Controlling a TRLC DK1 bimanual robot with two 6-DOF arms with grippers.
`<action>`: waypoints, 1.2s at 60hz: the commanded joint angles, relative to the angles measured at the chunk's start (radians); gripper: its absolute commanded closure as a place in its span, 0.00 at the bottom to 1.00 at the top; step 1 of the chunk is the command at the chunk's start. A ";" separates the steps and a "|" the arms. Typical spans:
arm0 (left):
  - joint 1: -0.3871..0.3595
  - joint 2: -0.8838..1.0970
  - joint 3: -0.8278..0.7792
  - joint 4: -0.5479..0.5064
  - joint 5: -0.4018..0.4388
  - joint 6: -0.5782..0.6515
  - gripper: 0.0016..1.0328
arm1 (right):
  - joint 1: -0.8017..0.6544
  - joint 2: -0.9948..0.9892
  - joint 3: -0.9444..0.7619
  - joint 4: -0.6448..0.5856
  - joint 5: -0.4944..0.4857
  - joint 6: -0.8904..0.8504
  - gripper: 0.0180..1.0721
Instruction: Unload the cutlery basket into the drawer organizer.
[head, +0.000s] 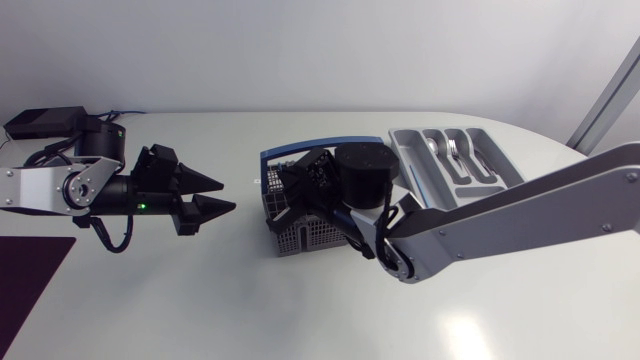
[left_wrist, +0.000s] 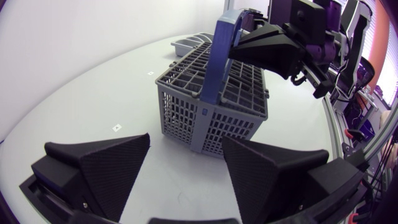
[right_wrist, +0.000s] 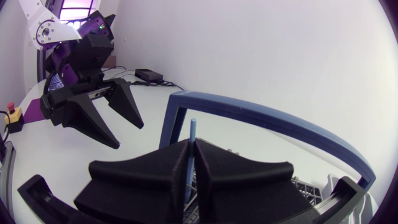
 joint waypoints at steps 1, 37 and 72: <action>0.003 0.010 0.015 -0.012 0.019 0.013 0.06 | 0.021 -0.028 -0.041 0.039 0.006 -0.043 0.91; -0.022 -0.018 0.010 -0.016 0.018 -0.009 0.06 | 0.024 -0.091 -0.107 0.094 0.010 -0.083 0.91; -0.045 -0.024 0.007 -0.016 0.016 -0.019 0.06 | 0.023 -0.142 -0.120 0.086 0.009 -0.103 0.91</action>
